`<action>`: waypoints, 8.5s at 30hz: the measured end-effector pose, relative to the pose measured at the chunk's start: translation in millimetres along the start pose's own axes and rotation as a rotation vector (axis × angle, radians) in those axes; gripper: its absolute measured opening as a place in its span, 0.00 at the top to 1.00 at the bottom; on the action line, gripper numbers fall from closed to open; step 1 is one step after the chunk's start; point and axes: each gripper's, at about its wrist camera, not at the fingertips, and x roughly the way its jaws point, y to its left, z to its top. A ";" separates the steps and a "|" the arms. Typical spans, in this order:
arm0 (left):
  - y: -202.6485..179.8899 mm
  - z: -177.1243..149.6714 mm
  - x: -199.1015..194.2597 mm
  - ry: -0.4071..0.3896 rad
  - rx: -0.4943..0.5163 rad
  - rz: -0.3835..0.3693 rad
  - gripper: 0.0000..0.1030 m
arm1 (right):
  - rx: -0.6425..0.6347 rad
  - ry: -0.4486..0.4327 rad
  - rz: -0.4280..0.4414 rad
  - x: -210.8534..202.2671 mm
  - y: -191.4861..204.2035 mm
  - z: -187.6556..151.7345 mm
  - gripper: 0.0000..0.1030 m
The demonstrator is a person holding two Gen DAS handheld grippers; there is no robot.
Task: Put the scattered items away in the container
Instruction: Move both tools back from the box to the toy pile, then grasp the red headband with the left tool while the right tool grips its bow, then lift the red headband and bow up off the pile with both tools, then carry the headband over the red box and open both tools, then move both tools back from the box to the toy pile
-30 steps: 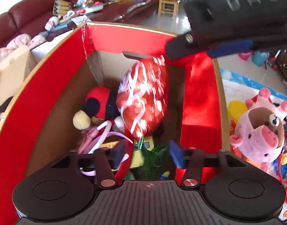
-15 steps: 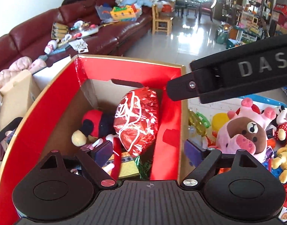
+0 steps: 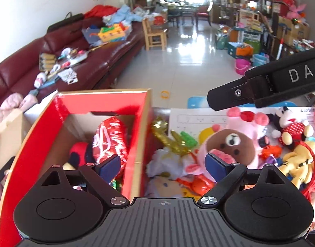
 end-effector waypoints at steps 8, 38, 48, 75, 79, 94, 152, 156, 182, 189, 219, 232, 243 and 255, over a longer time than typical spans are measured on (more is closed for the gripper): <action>-70.8 -10.3 4.0 0.018 0.123 -0.072 0.07 | 0.130 -0.024 -0.106 -46.4 -73.9 -44.0 0.11; -236.6 -86.3 139.0 0.216 0.249 -0.245 0.07 | 0.433 0.103 -0.427 -65.8 -236.9 -220.8 0.31; -250.9 -79.6 166.4 0.231 0.240 -0.210 0.07 | 0.454 0.120 -0.393 -56.8 -247.3 -228.1 0.44; -267.3 -95.2 183.1 0.272 0.320 -0.190 0.29 | 0.413 0.148 -0.383 -31.2 -262.2 -236.7 0.74; -267.2 -92.3 182.7 0.287 0.315 -0.224 0.91 | 0.409 0.135 -0.392 -32.1 -260.5 -238.4 0.77; -252.8 -88.1 164.3 0.293 0.233 -0.303 0.32 | 0.424 0.125 -0.385 -33.4 -259.7 -248.4 0.83; -245.6 -77.6 67.9 0.144 0.346 -0.192 0.89 | 0.311 0.001 -0.397 -88.9 -189.0 -226.2 0.88; -239.1 -79.6 64.4 0.157 0.332 -0.197 0.89 | 0.316 0.013 -0.387 -86.0 -185.1 -229.5 0.88; -166.9 -50.2 26.8 0.054 0.210 -0.227 0.89 | 0.134 -0.057 -0.388 -87.3 -131.5 -168.9 0.89; -126.1 -40.7 2.6 -0.004 0.117 -0.216 0.88 | 0.034 -0.090 -0.372 -82.5 -100.9 -134.0 0.89; 165.0 -42.0 -43.5 -0.101 -0.524 0.132 0.85 | -0.621 -0.165 -0.074 72.8 172.3 51.8 0.93; 172.4 -51.4 8.8 0.056 -0.589 0.100 0.23 | -0.608 -0.197 -0.108 93.6 158.9 54.8 0.16; 142.8 -46.8 5.0 0.040 -0.534 0.112 0.13 | -0.545 -0.098 -0.046 87.3 140.1 36.5 0.14; 135.1 -50.5 11.9 0.072 -0.570 0.099 0.08 | -0.547 -0.029 -0.010 72.4 125.3 25.3 0.07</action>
